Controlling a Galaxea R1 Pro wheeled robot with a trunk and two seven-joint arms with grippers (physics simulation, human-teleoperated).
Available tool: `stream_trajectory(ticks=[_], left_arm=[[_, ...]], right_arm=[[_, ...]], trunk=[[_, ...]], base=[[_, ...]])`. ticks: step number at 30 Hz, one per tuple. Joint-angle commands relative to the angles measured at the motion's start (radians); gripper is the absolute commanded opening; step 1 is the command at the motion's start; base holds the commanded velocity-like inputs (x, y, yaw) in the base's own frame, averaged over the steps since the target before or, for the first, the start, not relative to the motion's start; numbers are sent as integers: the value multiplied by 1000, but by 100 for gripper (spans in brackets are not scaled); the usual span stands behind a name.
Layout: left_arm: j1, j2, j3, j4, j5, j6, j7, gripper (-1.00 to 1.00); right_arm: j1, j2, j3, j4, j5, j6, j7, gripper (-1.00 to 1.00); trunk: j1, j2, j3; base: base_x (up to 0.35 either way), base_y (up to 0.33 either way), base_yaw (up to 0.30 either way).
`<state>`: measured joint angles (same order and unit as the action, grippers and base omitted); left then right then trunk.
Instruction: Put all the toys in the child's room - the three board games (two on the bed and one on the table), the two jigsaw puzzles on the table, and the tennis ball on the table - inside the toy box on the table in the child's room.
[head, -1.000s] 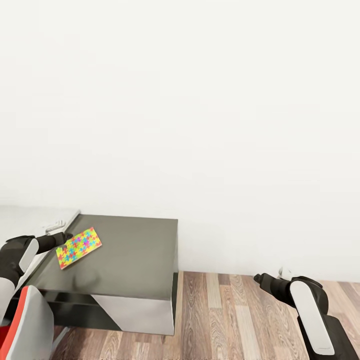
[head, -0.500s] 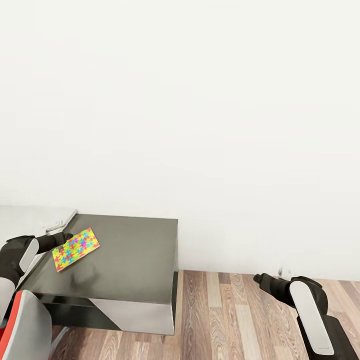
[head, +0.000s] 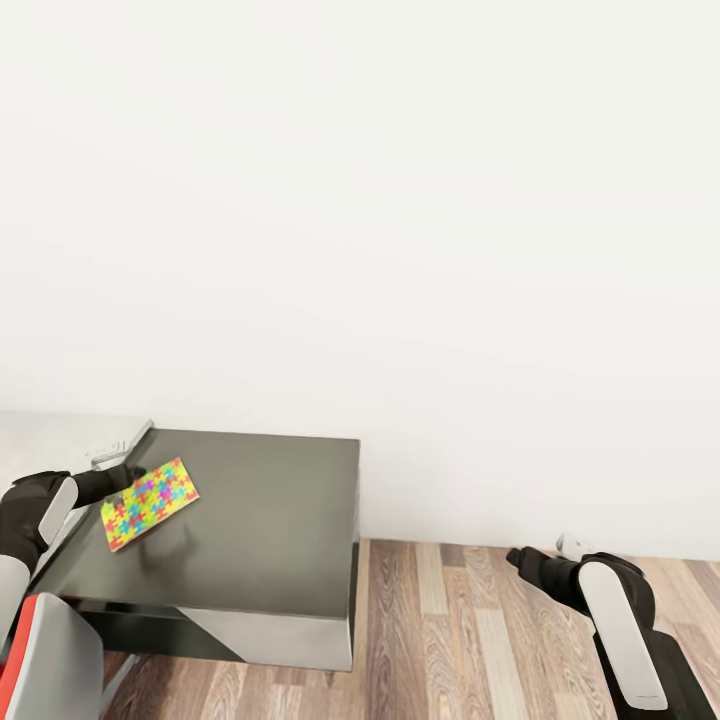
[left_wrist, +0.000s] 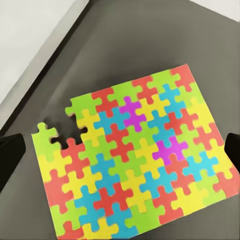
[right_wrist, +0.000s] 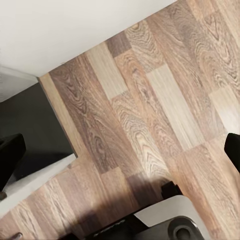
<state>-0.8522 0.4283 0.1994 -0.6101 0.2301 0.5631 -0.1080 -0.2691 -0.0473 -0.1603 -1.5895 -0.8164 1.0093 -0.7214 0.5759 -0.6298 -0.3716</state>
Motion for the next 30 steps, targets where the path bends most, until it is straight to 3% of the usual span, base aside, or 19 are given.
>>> stream_trajectory(ticks=[1, 30], left_arm=[[-1, 0, 4, -1, 1, 6, -4, 100], [-1, -1, 2, -1, 0, 8, -4, 100]], right_arm=[[-1, 0, 1, -1, -10, 3, -10, 100], [-1, 1, 2, -1, -10, 3, -10, 100]], trunk=[[1, -1, -3], [1, -1, -51]], base=[[204, 108, 0], [31, 10, 0]])
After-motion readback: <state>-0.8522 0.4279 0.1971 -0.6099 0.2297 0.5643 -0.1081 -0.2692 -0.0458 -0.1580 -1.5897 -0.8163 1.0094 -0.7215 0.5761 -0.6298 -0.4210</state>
